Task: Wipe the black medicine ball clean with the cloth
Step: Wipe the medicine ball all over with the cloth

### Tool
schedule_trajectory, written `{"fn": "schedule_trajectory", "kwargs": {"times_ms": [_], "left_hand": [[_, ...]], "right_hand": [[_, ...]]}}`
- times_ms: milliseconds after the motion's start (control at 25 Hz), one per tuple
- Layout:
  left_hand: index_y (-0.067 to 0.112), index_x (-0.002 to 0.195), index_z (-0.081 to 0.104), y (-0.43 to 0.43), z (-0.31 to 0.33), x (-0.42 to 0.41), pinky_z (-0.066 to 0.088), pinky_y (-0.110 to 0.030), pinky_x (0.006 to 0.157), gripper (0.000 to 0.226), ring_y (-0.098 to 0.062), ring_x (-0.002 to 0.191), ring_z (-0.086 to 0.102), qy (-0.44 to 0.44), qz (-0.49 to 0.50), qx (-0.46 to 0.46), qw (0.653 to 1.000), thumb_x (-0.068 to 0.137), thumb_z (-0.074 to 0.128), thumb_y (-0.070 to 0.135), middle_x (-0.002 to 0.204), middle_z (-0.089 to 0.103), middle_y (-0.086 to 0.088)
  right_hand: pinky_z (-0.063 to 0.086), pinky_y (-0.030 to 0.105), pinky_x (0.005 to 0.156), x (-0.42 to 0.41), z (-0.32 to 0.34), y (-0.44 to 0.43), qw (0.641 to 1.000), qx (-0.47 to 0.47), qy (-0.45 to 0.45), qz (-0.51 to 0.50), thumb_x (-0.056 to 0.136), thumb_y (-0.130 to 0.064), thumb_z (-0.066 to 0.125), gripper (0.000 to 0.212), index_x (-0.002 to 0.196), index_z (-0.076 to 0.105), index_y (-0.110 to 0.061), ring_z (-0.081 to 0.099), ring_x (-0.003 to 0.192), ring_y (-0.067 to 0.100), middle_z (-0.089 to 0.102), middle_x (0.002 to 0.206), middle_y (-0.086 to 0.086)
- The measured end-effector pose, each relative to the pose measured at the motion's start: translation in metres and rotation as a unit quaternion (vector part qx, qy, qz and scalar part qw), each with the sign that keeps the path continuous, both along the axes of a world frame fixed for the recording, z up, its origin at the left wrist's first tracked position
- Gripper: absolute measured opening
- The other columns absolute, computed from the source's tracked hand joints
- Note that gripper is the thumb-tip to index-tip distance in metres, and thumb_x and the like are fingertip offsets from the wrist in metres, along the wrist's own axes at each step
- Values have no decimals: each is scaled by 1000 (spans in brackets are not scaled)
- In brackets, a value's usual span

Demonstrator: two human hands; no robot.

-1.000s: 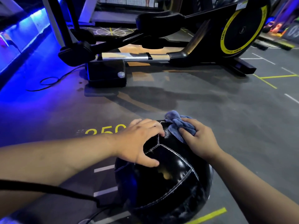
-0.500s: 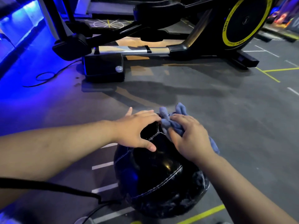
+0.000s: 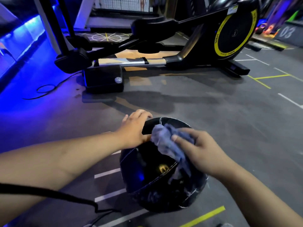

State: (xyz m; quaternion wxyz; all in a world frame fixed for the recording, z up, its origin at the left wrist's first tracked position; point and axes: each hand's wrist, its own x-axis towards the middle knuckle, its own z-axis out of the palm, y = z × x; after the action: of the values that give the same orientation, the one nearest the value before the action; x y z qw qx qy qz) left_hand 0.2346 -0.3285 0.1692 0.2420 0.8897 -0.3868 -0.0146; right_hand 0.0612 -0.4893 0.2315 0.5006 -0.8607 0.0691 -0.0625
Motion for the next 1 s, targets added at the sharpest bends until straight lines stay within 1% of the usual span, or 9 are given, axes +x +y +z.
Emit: {"fn": "schedule_trajectory", "kwargs": {"times_ms": [120, 240, 280, 320, 440, 640, 800, 880, 1000], "left_hand": [[22, 113, 55, -8, 5, -24, 45, -43, 96, 38, -23, 110, 54, 1, -43, -139, 989, 76, 59, 22, 116, 55, 0], [14, 102, 68, -10, 35, -48, 46, -42, 95, 30, -22, 102, 64, 298, -45, -302, 904, 84, 55, 34, 105, 71, -6], [14, 102, 68, -9, 44, -51, 48, -39, 94, 33, -23, 102, 66, 368, -50, -300, 878, 85, 61, 42, 105, 73, -8], [17, 100, 67, -7, 50, -52, 50, -36, 91, 32, -21, 98, 68, 365, -52, -267, 891, 83, 70, 43, 103, 74, -7], [24, 83, 62, 1, 54, -40, 52, -31, 78, 25, -10, 77, 66, 259, -32, -205, 943, 72, 84, 30, 87, 73, -1], [33, 84, 66, 13, 51, -18, 49, -33, 85, 21, -9, 80, 62, 236, -26, -190, 953, 72, 77, 20, 84, 69, 8], [33, 78, 67, 12, 67, -14, 44, -24, 77, 41, -6, 76, 57, 247, -29, -168, 954, 77, 63, -8, 82, 67, 10], [34, 83, 66, 14, 76, -12, 44, -22, 75, 42, -4, 75, 57, 215, -59, -151, 963, 78, 61, -8, 84, 67, 10], [32, 85, 65, 23, 77, -15, 46, -18, 72, 39, -4, 77, 59, 115, -139, -86, 980, 76, 59, -5, 95, 58, 10]], "right_hand": [[55, 31, 79, 12, 13, -5, 952, 278, 41, -118, 97, -22, 57, 24, 87, 78, -17, 71, 80, 18, 77, 91, 8], [51, 46, 99, 22, 18, -6, 889, 428, 91, -135, 90, -33, 61, 35, 108, 74, -6, 69, 104, 34, 73, 110, 19], [48, 49, 103, 23, 17, -5, 879, 449, 102, -123, 89, -36, 60, 43, 115, 70, -3, 66, 110, 36, 71, 115, 20], [47, 51, 103, 24, 15, -4, 875, 458, 106, -114, 90, -38, 59, 46, 117, 69, -2, 66, 111, 37, 70, 116, 21], [53, 49, 92, 27, 8, -1, 907, 389, 74, -139, 96, -29, 57, 32, 105, 73, -2, 70, 92, 33, 72, 109, 24], [55, 31, 58, 17, 5, -10, 975, 157, 71, -141, 100, -17, 54, 23, 95, 74, -7, 67, 67, 22, 76, 87, 18], [59, 25, 67, 22, 6, -21, 987, 29, 2, -161, 87, 12, 48, 39, 85, 74, -17, 68, 68, 4, 76, 78, -3], [53, 18, 63, 24, 11, -31, 983, 4, -44, -177, 82, 17, 45, 41, 83, 71, -15, 62, 61, -2, 73, 75, -2], [51, 21, 70, 17, 17, -46, 981, -60, -84, -167, 79, 17, 48, 37, 75, 71, -11, 62, 67, 5, 74, 80, 5]]}}
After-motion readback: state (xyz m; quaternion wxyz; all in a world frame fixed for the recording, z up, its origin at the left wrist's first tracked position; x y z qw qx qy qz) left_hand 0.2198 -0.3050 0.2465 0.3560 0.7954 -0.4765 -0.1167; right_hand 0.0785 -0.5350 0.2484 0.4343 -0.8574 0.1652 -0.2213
